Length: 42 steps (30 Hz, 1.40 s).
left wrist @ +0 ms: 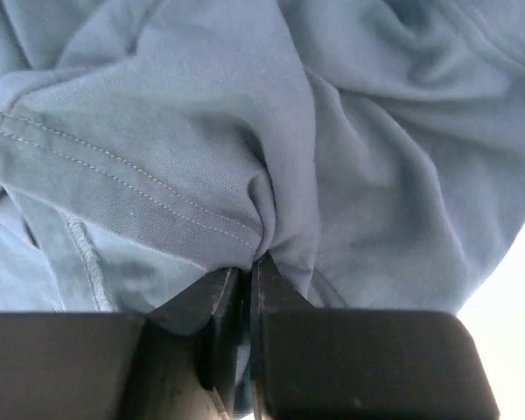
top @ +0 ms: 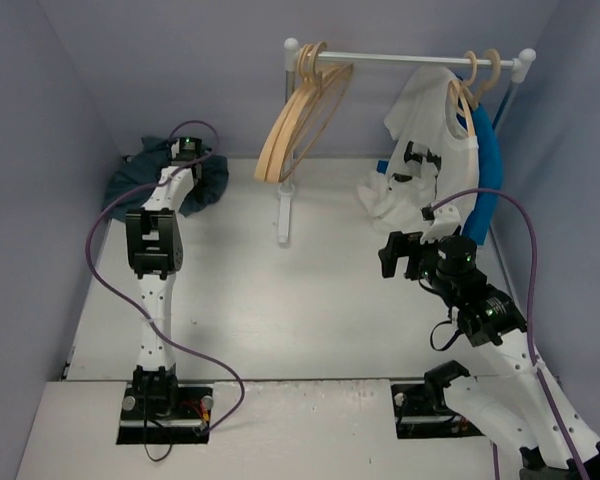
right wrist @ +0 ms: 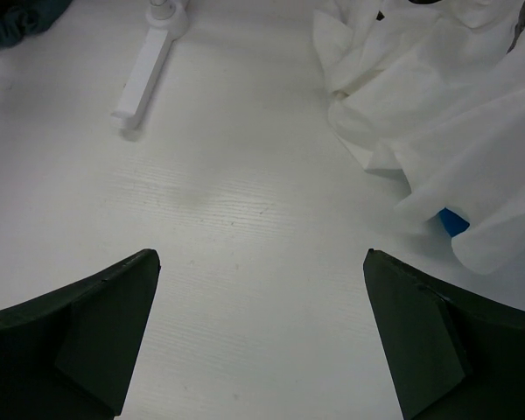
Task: Place the t-shirt on the hanger
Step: Move the T-shirt to the center of the board.
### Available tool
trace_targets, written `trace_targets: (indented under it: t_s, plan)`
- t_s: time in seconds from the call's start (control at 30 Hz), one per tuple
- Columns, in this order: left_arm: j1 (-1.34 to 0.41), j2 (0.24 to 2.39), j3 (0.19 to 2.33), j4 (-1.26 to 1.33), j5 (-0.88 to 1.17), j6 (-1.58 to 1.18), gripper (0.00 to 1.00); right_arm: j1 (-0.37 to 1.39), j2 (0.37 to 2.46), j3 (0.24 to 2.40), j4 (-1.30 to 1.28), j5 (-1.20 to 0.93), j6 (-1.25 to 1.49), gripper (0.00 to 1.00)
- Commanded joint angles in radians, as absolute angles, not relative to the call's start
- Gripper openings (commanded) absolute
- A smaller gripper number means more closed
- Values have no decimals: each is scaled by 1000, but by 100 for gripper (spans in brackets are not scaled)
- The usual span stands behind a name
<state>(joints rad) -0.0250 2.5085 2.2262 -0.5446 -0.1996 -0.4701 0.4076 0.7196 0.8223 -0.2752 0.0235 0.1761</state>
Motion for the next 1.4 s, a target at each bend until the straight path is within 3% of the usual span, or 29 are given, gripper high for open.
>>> trace_targets:
  t_s: [0.0,0.17,0.23,0.43,0.6,0.73,1.03,1.37]
  plan:
    - [-35,2335,2139,-537,-138,-477,0,416,735,885,-219,9,169,100]
    - [-75,2000,1983,-572,-96,-411,0,416,742,902,-219,-61,128,100]
    - [-92,1801,1983,-642,-67,-383,0,416,746,910,-219,-86,116,100]
    - [-142,1486,1983,-834,9,-358,0,416,763,952,-219,-180,100,100]
    - [-159,1185,1734,-867,86,-426,0,419,762,953,-218,-277,113,97]
    - [-160,1044,1660,-930,120,-464,0,437,779,917,-210,-334,127,94]
    - [-159,931,1465,-953,94,-503,0,586,935,893,-122,-347,200,86]
    - [-154,943,1340,-949,-116,-542,0,1008,1242,847,138,-74,298,86]
